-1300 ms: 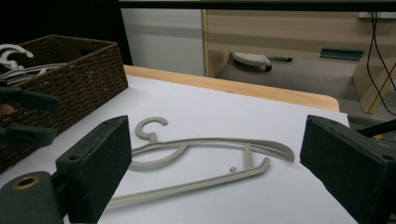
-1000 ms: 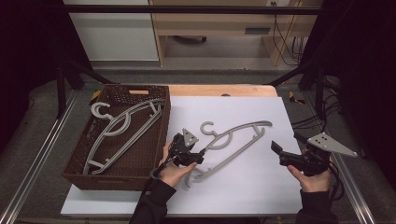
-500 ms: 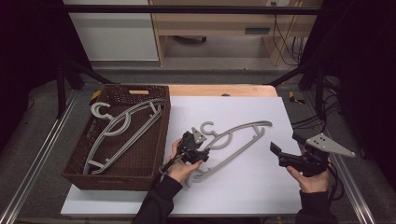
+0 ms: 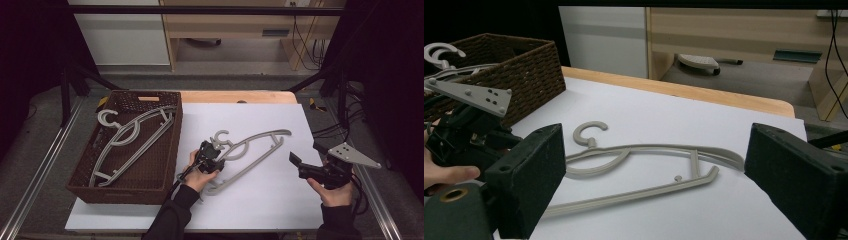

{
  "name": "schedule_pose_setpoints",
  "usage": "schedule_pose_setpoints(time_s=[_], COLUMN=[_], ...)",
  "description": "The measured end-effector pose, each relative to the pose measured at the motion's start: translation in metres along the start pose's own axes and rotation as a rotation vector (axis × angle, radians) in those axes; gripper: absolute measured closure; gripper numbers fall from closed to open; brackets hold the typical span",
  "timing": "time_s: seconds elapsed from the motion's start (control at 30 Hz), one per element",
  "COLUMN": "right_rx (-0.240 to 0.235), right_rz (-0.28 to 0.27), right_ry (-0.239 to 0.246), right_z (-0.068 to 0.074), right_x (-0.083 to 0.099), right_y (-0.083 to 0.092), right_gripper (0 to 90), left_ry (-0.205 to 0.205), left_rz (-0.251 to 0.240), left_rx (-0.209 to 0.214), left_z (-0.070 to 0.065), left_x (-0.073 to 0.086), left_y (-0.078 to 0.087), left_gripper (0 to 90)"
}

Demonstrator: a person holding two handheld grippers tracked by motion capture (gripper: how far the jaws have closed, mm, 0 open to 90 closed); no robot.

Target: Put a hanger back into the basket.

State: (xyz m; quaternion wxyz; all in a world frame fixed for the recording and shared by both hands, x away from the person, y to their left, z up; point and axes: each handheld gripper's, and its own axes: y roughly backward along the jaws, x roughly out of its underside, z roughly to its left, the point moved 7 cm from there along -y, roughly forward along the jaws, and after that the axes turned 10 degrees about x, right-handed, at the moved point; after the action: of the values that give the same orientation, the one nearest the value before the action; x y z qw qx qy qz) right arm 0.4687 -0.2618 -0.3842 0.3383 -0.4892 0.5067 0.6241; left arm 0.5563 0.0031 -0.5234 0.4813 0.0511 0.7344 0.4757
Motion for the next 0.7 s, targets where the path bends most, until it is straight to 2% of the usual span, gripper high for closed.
schedule_pose_setpoints(time_s=[0.17,0.27,0.37,0.43,0.7], right_rx=[0.000,-0.001,-0.001,0.000,0.000], right_rz=[0.002,0.005,0.006,0.009,0.016], right_ry=[0.000,0.004,0.006,0.006,0.009], right_z=[0.0003,0.0010,0.0018,0.0022,0.0026], right_x=[0.0002,0.0002,0.0001,0.0006,0.0015], right_y=[-0.0012,-0.0012,-0.0014,-0.0020,-0.0032], right_gripper=[9.5,9.5,9.5,9.5,9.5], left_ry=[0.023,0.030,0.040,0.054,0.064], left_rz=[-0.001,0.010,0.017,0.027,0.057], left_rx=[0.022,0.016,0.012,0.010,0.011], left_z=[0.0000,0.0009,0.0024,0.0038,0.0037], left_x=[-0.0001,-0.0002,-0.0013,-0.0016,-0.0039], left_y=[-0.0006,-0.0002,-0.0002,0.0002,0.0005], left_gripper=[64.5,67.7,73.2,80.4,80.8])
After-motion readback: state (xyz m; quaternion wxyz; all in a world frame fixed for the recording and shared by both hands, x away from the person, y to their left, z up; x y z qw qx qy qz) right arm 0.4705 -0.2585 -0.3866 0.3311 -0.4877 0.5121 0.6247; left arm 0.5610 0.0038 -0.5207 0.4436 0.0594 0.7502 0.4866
